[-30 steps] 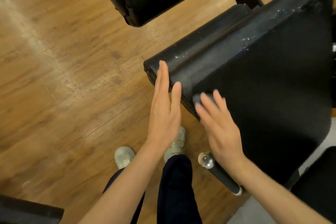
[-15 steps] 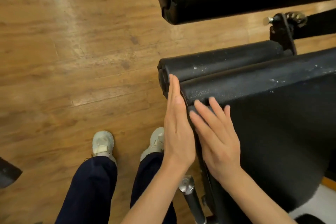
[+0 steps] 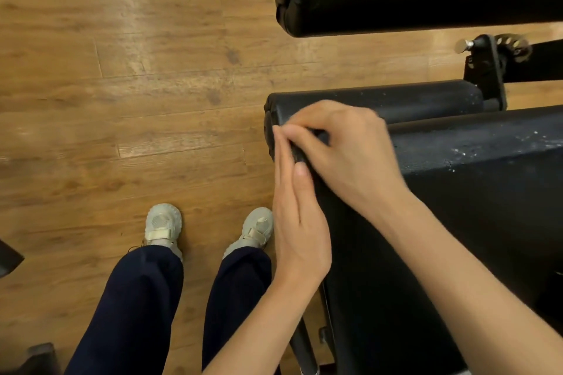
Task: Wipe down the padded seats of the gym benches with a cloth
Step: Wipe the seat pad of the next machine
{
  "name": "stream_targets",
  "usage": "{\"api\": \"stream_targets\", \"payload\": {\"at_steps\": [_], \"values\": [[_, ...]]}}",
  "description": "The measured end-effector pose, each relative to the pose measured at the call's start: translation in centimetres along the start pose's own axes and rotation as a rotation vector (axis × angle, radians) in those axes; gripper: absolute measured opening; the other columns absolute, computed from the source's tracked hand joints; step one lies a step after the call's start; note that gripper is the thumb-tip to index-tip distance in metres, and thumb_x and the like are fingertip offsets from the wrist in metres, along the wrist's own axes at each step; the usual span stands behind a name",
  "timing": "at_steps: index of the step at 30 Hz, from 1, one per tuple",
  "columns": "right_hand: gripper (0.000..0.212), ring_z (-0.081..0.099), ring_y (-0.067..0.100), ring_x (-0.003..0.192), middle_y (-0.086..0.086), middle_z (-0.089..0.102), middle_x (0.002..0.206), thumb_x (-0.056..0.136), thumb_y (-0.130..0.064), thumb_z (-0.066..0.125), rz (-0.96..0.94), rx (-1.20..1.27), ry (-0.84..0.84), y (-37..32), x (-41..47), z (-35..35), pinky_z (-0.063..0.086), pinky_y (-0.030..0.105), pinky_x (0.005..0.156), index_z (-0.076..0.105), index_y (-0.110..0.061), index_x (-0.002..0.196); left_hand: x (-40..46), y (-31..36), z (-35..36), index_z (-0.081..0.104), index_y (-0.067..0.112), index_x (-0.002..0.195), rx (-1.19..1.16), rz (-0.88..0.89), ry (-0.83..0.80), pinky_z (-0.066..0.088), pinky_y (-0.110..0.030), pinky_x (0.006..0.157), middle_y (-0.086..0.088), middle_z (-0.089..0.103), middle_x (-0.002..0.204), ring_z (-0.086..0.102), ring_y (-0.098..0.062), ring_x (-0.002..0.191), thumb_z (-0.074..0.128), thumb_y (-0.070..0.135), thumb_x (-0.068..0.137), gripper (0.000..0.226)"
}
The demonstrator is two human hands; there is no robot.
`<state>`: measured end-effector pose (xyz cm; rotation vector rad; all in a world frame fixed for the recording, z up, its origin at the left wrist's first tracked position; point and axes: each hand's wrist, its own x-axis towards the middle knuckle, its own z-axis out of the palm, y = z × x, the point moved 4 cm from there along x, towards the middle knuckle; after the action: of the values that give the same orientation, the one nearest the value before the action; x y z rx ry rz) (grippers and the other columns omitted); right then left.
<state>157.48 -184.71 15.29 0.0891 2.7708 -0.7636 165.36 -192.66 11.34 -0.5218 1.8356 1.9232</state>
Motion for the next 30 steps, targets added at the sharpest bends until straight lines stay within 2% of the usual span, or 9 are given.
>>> {"api": "stream_targets", "payload": {"at_steps": [4,8,14,18,20,23,26,28,30], "values": [[0.026,0.065,0.02,0.1,-0.004,0.074,0.101,0.095,-0.043,0.057,0.019,-0.079,-0.238,1.7,2.0,-0.7,0.051,0.043,0.089,0.077,-0.028,0.101,-0.1,0.0,-0.1,0.007,0.027,0.159,0.054,-0.012,0.008,0.008,-0.008,0.118,0.02,0.007,0.165,0.005,0.016,0.145,0.019,0.043,0.104,0.059],[0.025,0.065,0.024,0.094,0.003,0.074,0.09,0.092,-0.044,0.06,0.265,-0.11,-0.2,4.6,2.2,-2.7,0.049,0.029,0.082,0.078,-0.027,0.095,-0.2,0.3,-0.2,0.007,0.028,0.159,0.093,-0.006,-0.008,0.007,-0.004,0.114,0.023,0.007,0.164,0.005,0.017,0.145,0.017,0.045,0.105,0.058],[0.027,0.064,0.02,0.092,-0.002,0.072,0.094,0.095,-0.045,0.055,0.08,-0.058,-0.261,1.4,2.4,0.2,0.052,0.041,0.085,0.075,-0.028,0.1,-0.1,0.3,-0.7,0.008,0.028,0.158,0.166,0.02,-0.015,0.007,-0.007,0.117,0.02,0.008,0.165,0.006,0.016,0.145,0.021,0.041,0.106,0.056],[0.027,0.068,0.025,0.093,0.003,0.074,0.093,0.096,-0.038,0.056,0.194,-0.127,0.116,6.9,-0.4,-3.6,0.054,0.042,0.084,0.077,-0.02,0.098,0.6,1.8,-1.0,0.015,0.022,0.159,0.306,0.137,-0.052,0.007,-0.023,0.124,0.016,0.012,0.165,0.006,0.009,0.149,0.025,0.031,0.107,0.054],[0.024,0.067,0.024,0.108,0.007,0.073,0.11,0.097,-0.025,0.059,0.13,-0.092,0.41,6.1,-3.6,-2.2,0.05,0.044,0.099,0.076,-0.01,0.105,1.8,3.0,-1.0,0.023,0.017,0.158,0.425,0.272,-0.071,0.009,-0.035,0.126,0.011,0.018,0.165,0.006,0.002,0.151,0.025,0.028,0.109,0.051],[0.027,0.051,0.028,0.132,0.012,0.06,0.132,0.097,-0.012,0.059,0.011,0.043,0.527,4.0,-9.6,1.1,0.035,0.046,0.115,0.064,-0.001,0.121,3.1,3.8,-0.4,0.031,0.015,0.155,0.597,0.425,-0.143,0.008,-0.036,0.127,0.007,0.027,0.163,0.008,-0.003,0.153,0.025,0.03,0.109,0.049],[0.027,0.049,0.028,0.133,0.012,0.06,0.132,0.099,-0.014,0.055,-0.023,0.059,0.489,4.2,-10.1,0.7,0.03,0.046,0.117,0.063,-0.002,0.123,2.9,3.1,0.7,0.042,0.013,0.15,0.787,0.51,-0.156,0.013,-0.035,0.126,0.002,0.038,0.158,0.018,-0.009,0.152,0.027,0.03,0.109,0.047],[0.024,0.062,0.021,0.116,0.006,0.071,0.115,0.101,-0.02,0.053,0.109,-0.041,0.412,4.6,-5.4,-1.0,0.033,0.039,0.116,0.072,-0.01,0.111,3.0,2.7,1.0,0.05,0.011,0.145,0.817,0.533,-0.094,0.018,-0.036,0.125,0.001,0.046,0.153,0.027,-0.012,0.15,0.029,0.028,0.108,0.045],[0.028,0.066,0.021,0.095,0.001,0.071,0.094,0.1,-0.032,0.049,0.276,-0.17,0.099,5.0,-0.1,-1.8,0.044,0.036,0.099,0.073,-0.019,0.095,3.2,2.6,1.1,0.053,0.011,0.142,0.826,0.544,-0.06,0.019,-0.035,0.125,0.0,0.05,0.149,0.033,-0.013,0.147,0.03,0.026,0.108,0.044]]}}
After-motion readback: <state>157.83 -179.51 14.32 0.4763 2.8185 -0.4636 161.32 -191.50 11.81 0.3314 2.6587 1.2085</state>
